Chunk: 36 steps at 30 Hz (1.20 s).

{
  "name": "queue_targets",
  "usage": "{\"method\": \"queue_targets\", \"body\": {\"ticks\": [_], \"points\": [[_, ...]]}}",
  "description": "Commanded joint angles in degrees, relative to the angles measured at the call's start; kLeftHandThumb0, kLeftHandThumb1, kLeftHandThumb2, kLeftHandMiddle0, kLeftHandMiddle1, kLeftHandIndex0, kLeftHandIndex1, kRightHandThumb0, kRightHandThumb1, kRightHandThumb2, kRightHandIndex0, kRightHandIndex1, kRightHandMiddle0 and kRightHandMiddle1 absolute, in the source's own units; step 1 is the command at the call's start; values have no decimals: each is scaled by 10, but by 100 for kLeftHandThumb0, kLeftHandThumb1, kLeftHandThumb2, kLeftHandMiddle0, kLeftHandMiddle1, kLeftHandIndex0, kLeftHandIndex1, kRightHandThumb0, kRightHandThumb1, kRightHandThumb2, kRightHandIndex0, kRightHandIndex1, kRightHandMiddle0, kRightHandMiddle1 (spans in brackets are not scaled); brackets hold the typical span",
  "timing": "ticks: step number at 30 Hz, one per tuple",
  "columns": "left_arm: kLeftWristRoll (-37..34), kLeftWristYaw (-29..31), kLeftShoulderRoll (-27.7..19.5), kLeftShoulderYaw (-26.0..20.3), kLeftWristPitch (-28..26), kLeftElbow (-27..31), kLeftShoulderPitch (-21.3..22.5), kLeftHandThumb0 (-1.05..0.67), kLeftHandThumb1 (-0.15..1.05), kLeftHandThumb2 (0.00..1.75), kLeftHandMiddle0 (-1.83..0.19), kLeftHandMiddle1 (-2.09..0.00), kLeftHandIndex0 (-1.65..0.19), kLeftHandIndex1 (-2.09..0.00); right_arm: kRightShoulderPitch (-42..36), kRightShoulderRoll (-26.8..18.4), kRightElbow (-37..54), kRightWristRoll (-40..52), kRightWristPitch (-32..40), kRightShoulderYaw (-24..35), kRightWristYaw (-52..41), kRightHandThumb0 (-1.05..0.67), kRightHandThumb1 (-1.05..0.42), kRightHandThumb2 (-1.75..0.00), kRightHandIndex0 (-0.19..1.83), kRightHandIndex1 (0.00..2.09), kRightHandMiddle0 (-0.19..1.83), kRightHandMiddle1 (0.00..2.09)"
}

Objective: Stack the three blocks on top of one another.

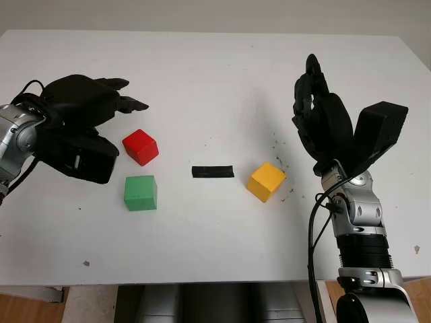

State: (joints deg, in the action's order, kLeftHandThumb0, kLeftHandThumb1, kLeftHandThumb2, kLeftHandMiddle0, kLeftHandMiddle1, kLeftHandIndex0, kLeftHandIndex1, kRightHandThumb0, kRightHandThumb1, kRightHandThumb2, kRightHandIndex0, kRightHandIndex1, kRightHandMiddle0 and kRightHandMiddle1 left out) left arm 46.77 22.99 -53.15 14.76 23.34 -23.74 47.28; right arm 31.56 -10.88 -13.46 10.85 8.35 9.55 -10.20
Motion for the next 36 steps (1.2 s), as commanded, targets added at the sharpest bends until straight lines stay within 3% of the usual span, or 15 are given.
{"method": "queue_targets", "body": {"ticks": [1,10,27,36], "points": [[2,-2,-10,3,7,7,14,-47,82,5,0,-4,-30,-7,3,-6,8,-1,3,-1,-2,-76,-105,-68,-19,0,-19,0],[0,-45,-6,2,50,-13,11,-49,81,5,0,-6,-35,-7,4,-8,4,-4,4,-3,-4,-75,-105,-69,-19,0,-19,0],[-9,-67,2,15,92,-46,5,-56,83,5,-4,-6,-52,-14,2,-7,5,-3,2,2,-6,-76,-105,-68,-19,0,-19,0],[8,-53,2,31,81,-37,6,-55,83,5,-5,-6,-57,-16,1,-8,6,-1,4,1,-8,-76,-105,-68,-19,0,-19,0]]}}
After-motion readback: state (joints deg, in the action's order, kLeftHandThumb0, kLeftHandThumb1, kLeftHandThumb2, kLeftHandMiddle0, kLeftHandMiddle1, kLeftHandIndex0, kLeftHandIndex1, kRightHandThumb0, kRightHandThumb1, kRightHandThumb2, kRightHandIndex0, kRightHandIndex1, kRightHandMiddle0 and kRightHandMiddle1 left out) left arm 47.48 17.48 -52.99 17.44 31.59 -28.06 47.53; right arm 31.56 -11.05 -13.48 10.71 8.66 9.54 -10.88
